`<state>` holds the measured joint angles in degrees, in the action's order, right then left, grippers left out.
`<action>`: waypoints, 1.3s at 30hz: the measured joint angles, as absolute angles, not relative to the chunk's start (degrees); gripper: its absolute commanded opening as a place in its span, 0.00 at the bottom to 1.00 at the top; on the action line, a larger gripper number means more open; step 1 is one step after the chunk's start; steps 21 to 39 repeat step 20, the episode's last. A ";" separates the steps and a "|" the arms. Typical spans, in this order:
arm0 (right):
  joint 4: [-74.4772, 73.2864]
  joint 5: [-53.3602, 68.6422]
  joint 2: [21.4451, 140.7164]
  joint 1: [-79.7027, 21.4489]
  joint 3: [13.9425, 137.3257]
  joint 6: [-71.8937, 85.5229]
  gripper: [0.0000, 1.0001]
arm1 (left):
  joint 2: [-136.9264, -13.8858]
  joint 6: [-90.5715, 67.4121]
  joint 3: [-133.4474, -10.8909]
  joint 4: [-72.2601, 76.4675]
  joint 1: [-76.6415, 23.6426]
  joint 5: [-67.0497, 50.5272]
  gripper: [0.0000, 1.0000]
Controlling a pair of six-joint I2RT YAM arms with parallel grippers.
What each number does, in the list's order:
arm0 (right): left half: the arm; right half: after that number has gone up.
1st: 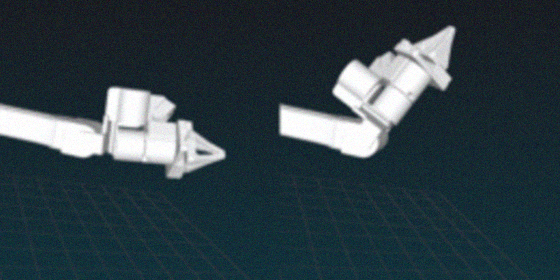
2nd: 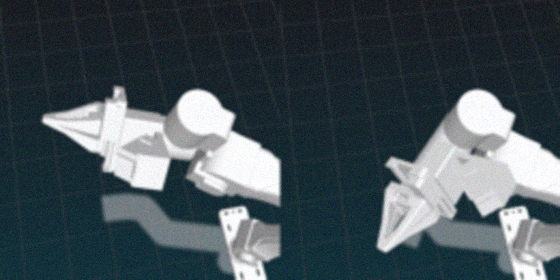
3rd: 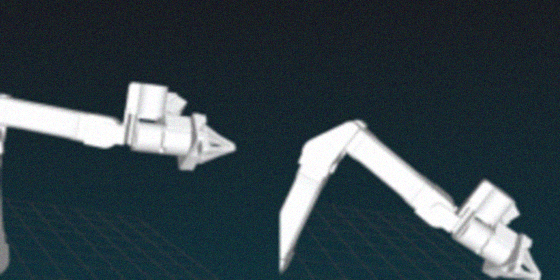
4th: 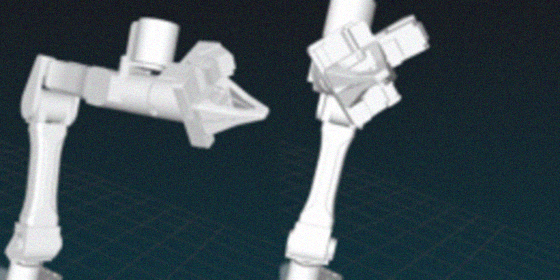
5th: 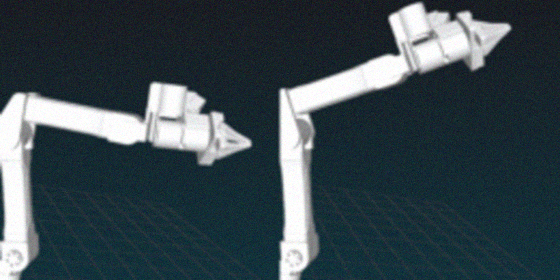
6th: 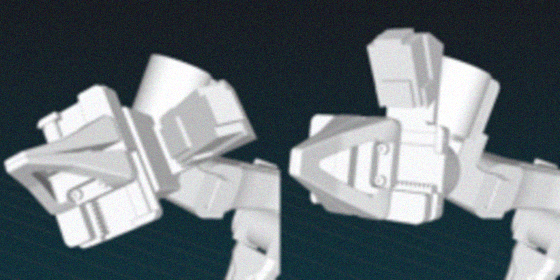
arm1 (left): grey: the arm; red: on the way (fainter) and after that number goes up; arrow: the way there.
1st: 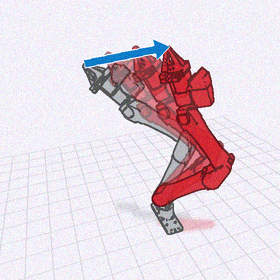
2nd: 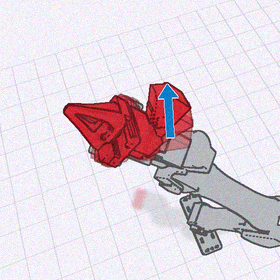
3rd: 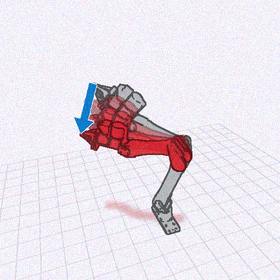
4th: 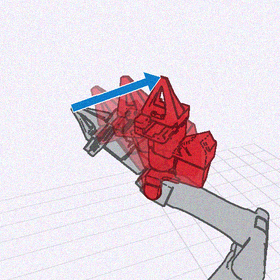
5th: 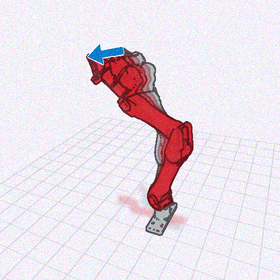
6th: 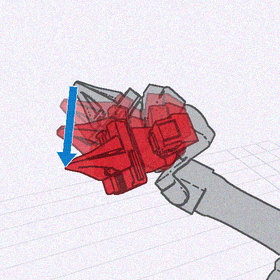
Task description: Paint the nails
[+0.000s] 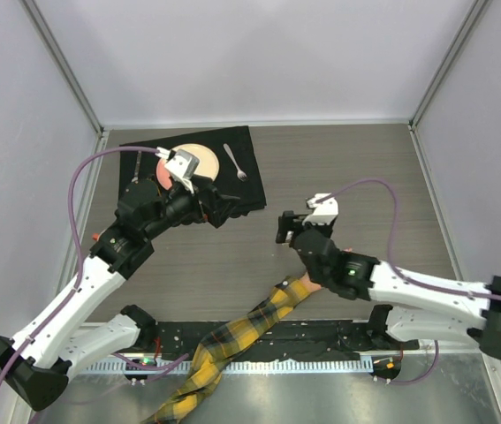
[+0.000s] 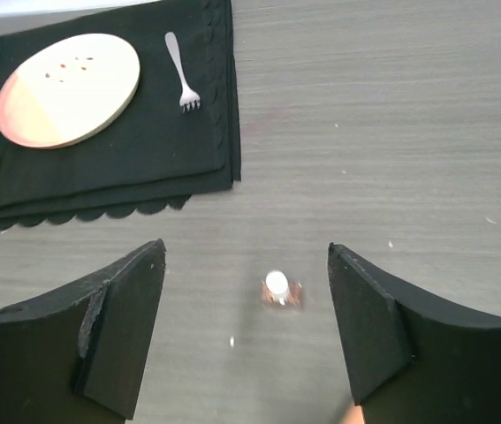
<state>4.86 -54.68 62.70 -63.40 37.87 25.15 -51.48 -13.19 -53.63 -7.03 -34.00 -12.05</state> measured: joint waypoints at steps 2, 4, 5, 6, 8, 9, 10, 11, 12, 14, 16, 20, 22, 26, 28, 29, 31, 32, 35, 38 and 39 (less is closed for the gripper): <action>-2.87 -52.99 56.23 -63.16 38.06 27.70 0.84 | -51.64 -13.34 -53.63 -7.03 -33.98 -12.05 1.00; -10.72 -51.79 48.71 -62.92 39.09 30.98 0.84 | -51.83 -13.58 -53.63 -6.98 -33.93 -12.05 1.00; -13.19 -51.55 46.44 -62.87 39.66 32.38 0.85 | -51.92 -13.87 -53.63 -6.96 -33.93 -12.08 1.00; -16.53 -51.22 43.59 -62.87 40.40 34.35 0.86 | -51.92 -14.28 -53.60 -6.90 -33.93 -12.08 1.00; -21.98 -50.43 39.70 -62.81 41.28 38.15 0.89 | -51.90 -15.07 -53.41 -6.15 -33.91 -12.08 1.00; -23.86 -50.02 38.41 -62.78 41.34 39.53 0.91 | -51.90 -15.77 -53.25 -5.74 -33.89 -12.08 1.00; -26.26 -49.23 36.62 -62.78 41.36 41.28 0.92 | -51.90 -16.43 -53.04 -5.32 -33.87 -12.10 1.00; -27.88 -48.66 35.62 -62.76 41.36 42.54 0.94 | -51.90 -17.06 -52.86 -4.99 -33.85 -12.10 1.00; -29.54 -48.03 34.63 -62.78 41.34 43.77 0.95 | -51.90 -18.00 -52.62 -4.67 -33.82 -12.10 1.00; -32.25 -46.59 33.17 -62.78 41.23 45.56 0.96 | -51.83 -20.71 -51.94 -3.97 -33.78 -12.21 1.00; -33.93 -45.41 31.73 -62.78 41.21 46.76 0.98 | -51.33 -22.85 -51.00 -3.36 -33.76 -12.73 1.00; -35.11 -43.62 27.05 -62.78 40.25 47.31 1.00 | -46.78 -28.21 -46.78 -2.00 -33.71 -13.56 1.00; -35.11 -43.62 27.05 -62.78 40.25 47.31 1.00 | -46.78 -28.21 -46.78 -2.00 -33.71 -13.56 1.00; -35.11 -43.62 27.05 -62.78 40.25 47.31 1.00 | -46.78 -28.21 -46.78 -2.00 -33.71 -13.56 1.00; -35.11 -43.62 27.05 -62.78 40.25 47.31 1.00 | -46.78 -28.21 -46.78 -2.00 -33.71 -13.56 1.00; -35.11 -43.62 27.05 -62.78 40.25 47.31 1.00 | -46.78 -28.21 -46.78 -2.00 -33.71 -13.56 1.00; -35.11 -43.62 27.05 -62.78 40.25 47.31 1.00 | -46.78 -28.21 -46.78 -2.00 -33.71 -13.56 1.00; -35.11 -43.62 27.05 -62.78 40.25 47.31 1.00 | -46.78 -28.21 -46.78 -2.00 -33.71 -13.56 1.00; -35.11 -43.62 27.05 -62.78 40.25 47.31 1.00 | -46.78 -28.21 -46.78 -2.00 -33.71 -13.56 1.00; -35.11 -43.62 27.05 -62.78 40.25 47.31 1.00 | -46.78 -28.21 -46.78 -2.00 -33.71 -13.56 1.00; -35.11 -43.62 27.05 -62.78 40.25 47.31 1.00 | -46.78 -28.21 -46.78 -2.00 -33.71 -13.56 1.00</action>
